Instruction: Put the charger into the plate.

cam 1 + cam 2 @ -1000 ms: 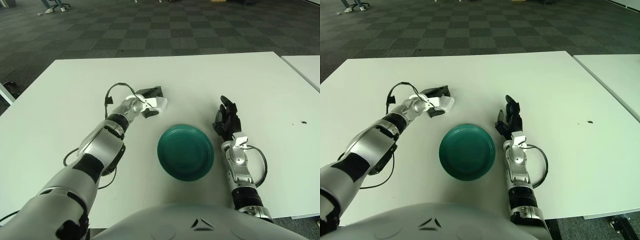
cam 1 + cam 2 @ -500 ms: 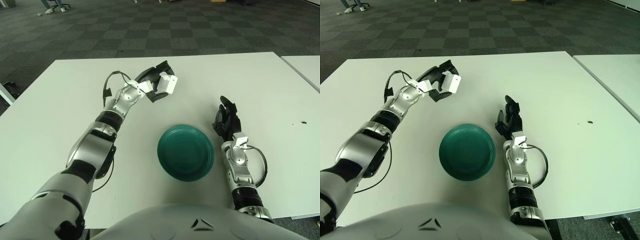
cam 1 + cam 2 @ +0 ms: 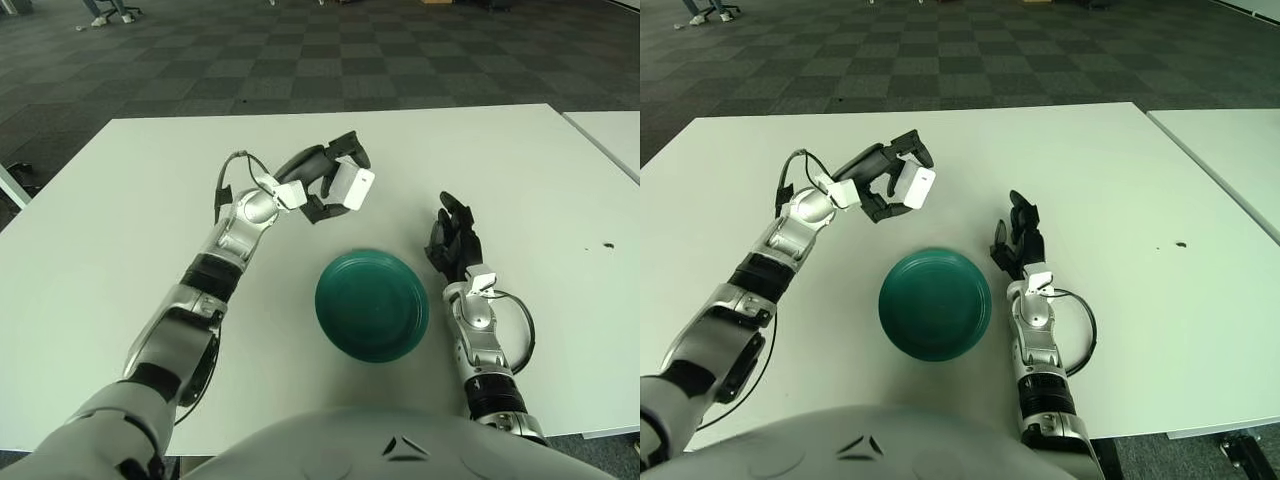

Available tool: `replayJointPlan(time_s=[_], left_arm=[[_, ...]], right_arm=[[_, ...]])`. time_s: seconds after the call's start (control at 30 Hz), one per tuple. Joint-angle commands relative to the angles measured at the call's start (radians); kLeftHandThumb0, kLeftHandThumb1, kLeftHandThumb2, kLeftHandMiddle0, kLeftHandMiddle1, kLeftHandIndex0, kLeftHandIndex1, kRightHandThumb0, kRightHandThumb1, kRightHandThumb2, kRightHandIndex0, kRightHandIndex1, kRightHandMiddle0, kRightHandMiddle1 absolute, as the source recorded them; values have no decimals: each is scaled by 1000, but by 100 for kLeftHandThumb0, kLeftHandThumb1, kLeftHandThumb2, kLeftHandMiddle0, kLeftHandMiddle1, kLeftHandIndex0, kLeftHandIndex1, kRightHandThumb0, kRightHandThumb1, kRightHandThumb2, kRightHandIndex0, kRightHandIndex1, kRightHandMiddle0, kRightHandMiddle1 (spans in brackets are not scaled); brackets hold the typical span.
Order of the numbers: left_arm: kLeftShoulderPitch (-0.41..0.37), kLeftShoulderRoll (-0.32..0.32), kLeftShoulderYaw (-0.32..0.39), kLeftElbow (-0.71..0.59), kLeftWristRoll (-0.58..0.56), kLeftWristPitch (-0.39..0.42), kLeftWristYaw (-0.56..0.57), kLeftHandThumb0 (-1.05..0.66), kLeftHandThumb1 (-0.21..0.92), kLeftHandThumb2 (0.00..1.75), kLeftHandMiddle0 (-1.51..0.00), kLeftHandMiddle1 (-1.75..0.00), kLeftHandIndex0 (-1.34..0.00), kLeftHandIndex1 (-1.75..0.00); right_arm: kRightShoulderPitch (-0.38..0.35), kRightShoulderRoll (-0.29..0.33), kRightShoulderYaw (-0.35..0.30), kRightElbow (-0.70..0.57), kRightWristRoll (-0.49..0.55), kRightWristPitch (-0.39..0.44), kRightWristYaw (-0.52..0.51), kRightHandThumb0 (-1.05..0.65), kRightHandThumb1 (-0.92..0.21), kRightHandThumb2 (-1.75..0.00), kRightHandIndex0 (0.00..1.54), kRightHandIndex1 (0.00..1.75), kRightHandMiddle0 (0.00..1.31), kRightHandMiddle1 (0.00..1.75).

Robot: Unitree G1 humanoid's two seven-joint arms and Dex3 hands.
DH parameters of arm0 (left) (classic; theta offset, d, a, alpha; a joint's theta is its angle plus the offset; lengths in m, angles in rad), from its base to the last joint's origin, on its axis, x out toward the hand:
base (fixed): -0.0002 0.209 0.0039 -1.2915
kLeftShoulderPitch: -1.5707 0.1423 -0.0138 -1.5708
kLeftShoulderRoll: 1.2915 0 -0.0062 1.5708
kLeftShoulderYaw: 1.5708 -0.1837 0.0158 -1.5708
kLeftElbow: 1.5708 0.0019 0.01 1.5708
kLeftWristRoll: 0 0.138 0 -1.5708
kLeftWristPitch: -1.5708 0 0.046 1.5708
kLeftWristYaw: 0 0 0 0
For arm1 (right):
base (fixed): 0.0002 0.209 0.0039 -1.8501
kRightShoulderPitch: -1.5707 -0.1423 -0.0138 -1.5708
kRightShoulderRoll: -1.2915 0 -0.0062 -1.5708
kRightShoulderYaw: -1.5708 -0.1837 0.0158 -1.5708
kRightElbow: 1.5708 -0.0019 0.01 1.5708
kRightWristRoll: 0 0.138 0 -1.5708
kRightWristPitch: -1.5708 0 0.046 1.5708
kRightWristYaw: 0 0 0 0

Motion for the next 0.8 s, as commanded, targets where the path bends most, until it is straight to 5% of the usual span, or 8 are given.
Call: replayJointPlan(time_s=[0.0, 0.37, 0.77], left_arm=[[38, 4, -18, -95, -6, 38, -39, -47, 33, 129, -111, -175, -60, -175], [139, 7, -127, -225, 62, 22, -81, -45, 38, 123, -109, -175, -56, -175], [116, 55, -219, -230, 163, 61, -195, -44, 42, 117, -101, -175, -53, -175]], right_arm=[[137, 10, 4, 120, 1, 83, 3, -67, -92, -76, 16, 1, 0, 58], [156, 4, 11, 104, -10, 80, 0, -68, -92, -76, 14, 0, 0, 56], [167, -8, 27, 102, -14, 12, 18, -75, -92, -74, 12, 0, 0, 49]])
